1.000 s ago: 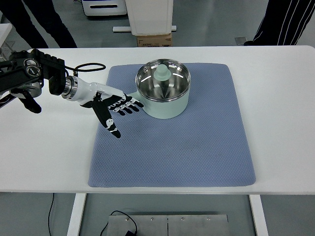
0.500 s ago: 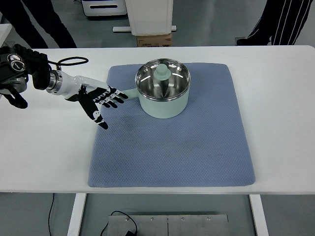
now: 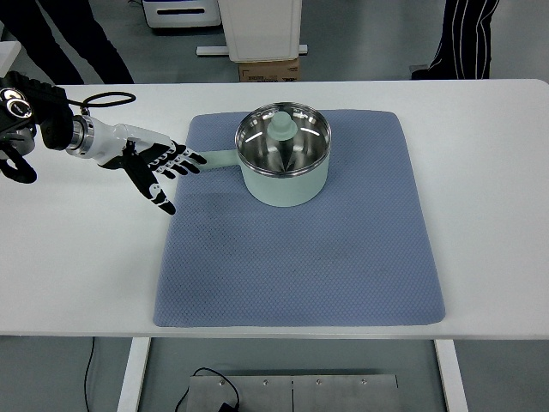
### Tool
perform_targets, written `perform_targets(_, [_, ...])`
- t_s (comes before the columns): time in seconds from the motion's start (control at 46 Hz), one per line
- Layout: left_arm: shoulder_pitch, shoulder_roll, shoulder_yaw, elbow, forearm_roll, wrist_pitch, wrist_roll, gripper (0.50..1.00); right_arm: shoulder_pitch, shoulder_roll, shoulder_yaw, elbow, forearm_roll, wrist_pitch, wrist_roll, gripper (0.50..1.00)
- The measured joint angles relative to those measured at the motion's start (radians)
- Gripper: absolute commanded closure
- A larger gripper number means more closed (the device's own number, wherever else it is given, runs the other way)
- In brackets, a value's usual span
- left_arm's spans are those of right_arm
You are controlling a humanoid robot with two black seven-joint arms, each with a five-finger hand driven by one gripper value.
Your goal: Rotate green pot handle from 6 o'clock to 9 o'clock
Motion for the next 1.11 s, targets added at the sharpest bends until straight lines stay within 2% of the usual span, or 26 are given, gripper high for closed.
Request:
perform_targets(0.217, [-0.012,-0.001,-0.002,-0.014,-0.013,0.000,0.000,0.500,0.000,0.000,0.000,0.000,0.000,0.000,0.000,0.500])
perform_targets(0.37, [-0.027,-0.003,-0.005,-0.062,-0.042,0.000,-0.001,0.500,0.000,0.000,0.000,0.000,0.000,0.000,0.000,0.500])
perform_targets(0.478, [-0.054,-0.004,-0.005,-0.100,-0.087,0.000,-0.002,0.500,0.000,0.000,0.000,0.000,0.000,0.000,0.000,0.500])
perform_targets(0.717, [-0.132,-0.006,-0.034,-0.101,-0.264,0.000,-0.003,0.500,0.000,0.000,0.000,0.000,0.000,0.000,0.000,0.500])
perform_targets(0.891, [-0.126,-0.015,-0.127,-0.008,-0.394,0.000,-0.004,0.500,0.000,0.000,0.000,0.000,0.000,0.000,0.000,0.500])
perform_targets(1.109, [-0.031,-0.035,-0.221,0.122,-0.536,0.000,-0.022,0.500,0.000,0.000,0.000,0.000,0.000,0.000,0.000,0.500])
